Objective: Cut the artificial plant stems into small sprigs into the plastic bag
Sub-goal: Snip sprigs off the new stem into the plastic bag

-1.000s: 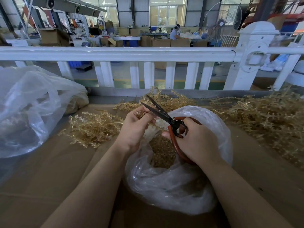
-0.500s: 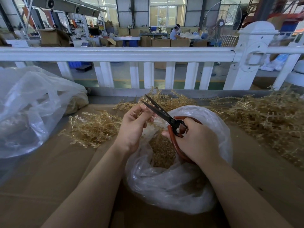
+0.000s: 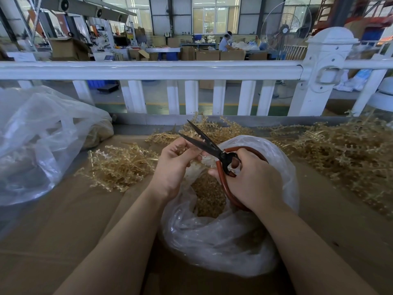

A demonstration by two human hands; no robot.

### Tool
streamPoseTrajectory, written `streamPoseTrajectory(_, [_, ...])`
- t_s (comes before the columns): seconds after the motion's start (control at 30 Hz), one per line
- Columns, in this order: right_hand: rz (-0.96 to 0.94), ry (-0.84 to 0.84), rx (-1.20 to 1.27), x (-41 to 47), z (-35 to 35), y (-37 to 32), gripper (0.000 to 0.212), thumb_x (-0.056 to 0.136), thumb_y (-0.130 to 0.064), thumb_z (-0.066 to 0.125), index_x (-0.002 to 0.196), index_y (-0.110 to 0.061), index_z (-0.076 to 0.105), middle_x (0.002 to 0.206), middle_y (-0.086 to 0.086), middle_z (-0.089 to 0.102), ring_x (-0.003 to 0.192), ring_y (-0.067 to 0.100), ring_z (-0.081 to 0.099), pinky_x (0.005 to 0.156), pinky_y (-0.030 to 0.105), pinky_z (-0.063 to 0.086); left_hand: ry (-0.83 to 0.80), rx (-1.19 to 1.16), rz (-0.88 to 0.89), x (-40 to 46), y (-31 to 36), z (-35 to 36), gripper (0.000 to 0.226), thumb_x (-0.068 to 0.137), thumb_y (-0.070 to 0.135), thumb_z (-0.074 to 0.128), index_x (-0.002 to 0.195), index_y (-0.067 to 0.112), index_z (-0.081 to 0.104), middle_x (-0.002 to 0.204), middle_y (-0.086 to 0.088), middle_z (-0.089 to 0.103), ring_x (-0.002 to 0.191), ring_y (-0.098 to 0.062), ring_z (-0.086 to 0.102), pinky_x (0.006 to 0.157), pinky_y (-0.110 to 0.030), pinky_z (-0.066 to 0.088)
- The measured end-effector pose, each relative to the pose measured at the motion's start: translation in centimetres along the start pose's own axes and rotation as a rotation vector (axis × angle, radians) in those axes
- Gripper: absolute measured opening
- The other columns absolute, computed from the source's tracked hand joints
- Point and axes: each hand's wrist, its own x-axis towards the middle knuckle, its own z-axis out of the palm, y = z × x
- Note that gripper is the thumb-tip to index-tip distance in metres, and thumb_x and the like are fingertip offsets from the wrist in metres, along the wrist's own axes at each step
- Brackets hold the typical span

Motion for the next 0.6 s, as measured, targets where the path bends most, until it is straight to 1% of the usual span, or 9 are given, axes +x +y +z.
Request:
streamPoseTrajectory(0.07, [-0.001,-0.002,-0.003,-0.05,0.01,0.02,0.069,0.069,-0.093,0.037,0.088,-0.031,0.057,0.081,-0.020,0.061,0.072,0.000,0.056,0.057,0.011,0.040,0.011,0.013,-0.002,-0.02,-0.08,-0.06,0.009,0.091,0.002,0.062,0.094,0.007,0.069,0.090,-0.013,0.068,0.077,-0.019,0.054,0.069,-0.032,0.038])
streamPoseTrajectory(0.13, [0.000,0.004,-0.005,-0.14,-0.04,-0.03,0.066,0.070,-0.093,0.037,0.087,-0.032,0.056,0.081,-0.022,0.059,0.070,-0.001,0.053,0.056,0.010,0.036,0.010,0.011,-0.001,0.00,-0.07,-0.04,0.005,0.088,0.007,0.065,0.092,0.006,0.068,0.088,-0.013,0.066,0.075,-0.017,0.054,0.070,-0.033,0.038])
streamPoseTrajectory(0.2, [0.003,0.012,-0.007,-0.20,-0.12,-0.11,0.063,0.070,-0.093,0.035,0.085,-0.034,0.052,0.077,-0.025,0.053,0.065,-0.004,0.049,0.055,0.008,0.031,0.007,0.007,0.001,-0.03,0.10,0.05,0.020,0.083,0.013,0.065,0.094,-0.003,0.066,0.089,-0.019,0.064,0.077,-0.022,0.053,0.075,-0.037,0.037])
streamPoseTrajectory(0.27, [0.010,0.006,-0.003,-0.23,-0.15,-0.16,0.061,0.070,-0.093,0.036,0.082,-0.036,0.050,0.072,-0.026,0.049,0.061,-0.007,0.045,0.053,0.009,0.029,-0.003,0.009,0.010,-0.04,0.13,-0.03,0.027,0.081,0.015,0.064,0.094,-0.008,0.063,0.089,-0.022,0.062,0.079,-0.024,0.052,0.077,-0.039,0.036])
streamPoseTrajectory(0.4, [0.018,0.014,-0.019,-0.37,-0.13,-0.16,0.051,0.073,-0.086,0.051,0.072,-0.036,0.043,0.063,-0.023,0.047,0.055,-0.006,0.045,0.050,0.011,0.028,-0.027,0.003,0.021,0.00,0.11,-0.24,0.020,0.083,0.015,0.065,0.092,-0.003,0.066,0.090,-0.035,0.061,0.079,-0.027,0.053,0.077,-0.038,0.037])
streamPoseTrajectory(0.43, [0.017,0.019,-0.027,-0.42,-0.15,-0.21,0.050,0.074,-0.084,0.054,0.070,-0.036,0.040,0.061,-0.023,0.045,0.053,-0.005,0.044,0.049,0.011,0.027,-0.034,0.002,0.024,0.01,0.11,-0.29,0.016,0.084,0.015,0.064,0.090,0.001,0.067,0.086,-0.030,0.064,0.077,-0.025,0.054,0.074,-0.037,0.038])
streamPoseTrajectory(0.5, [0.019,0.024,-0.035,-0.42,-0.21,-0.33,0.051,0.075,-0.082,0.056,0.066,-0.035,0.036,0.057,-0.022,0.043,0.050,-0.005,0.043,0.049,0.011,0.025,-0.045,-0.001,0.025,0.06,0.15,-0.38,0.010,0.084,0.015,0.064,0.086,0.005,0.067,0.079,-0.013,0.067,0.073,-0.020,0.054,0.069,-0.033,0.038])
streamPoseTrajectory(0.57, [0.026,0.012,-0.031,-0.35,-0.23,-0.39,0.052,0.074,-0.083,0.055,0.066,-0.034,0.039,0.057,-0.021,0.044,0.049,-0.004,0.043,0.048,0.011,0.025,-0.051,-0.025,0.021,0.15,0.01,-0.47,0.016,0.084,0.013,0.063,0.090,-0.002,0.065,0.083,-0.016,0.066,0.076,-0.025,0.053,0.073,-0.037,0.038])
streamPoseTrajectory(0.6, [0.029,0.004,-0.027,-0.33,-0.25,-0.38,0.052,0.073,-0.084,0.053,0.067,-0.033,0.042,0.058,-0.021,0.046,0.050,-0.004,0.044,0.048,0.012,0.026,-0.053,-0.032,0.022,0.17,0.00,-0.51,0.017,0.084,0.013,0.062,0.090,-0.003,0.065,0.083,-0.016,0.066,0.076,-0.025,0.053,0.073,-0.037,0.037])
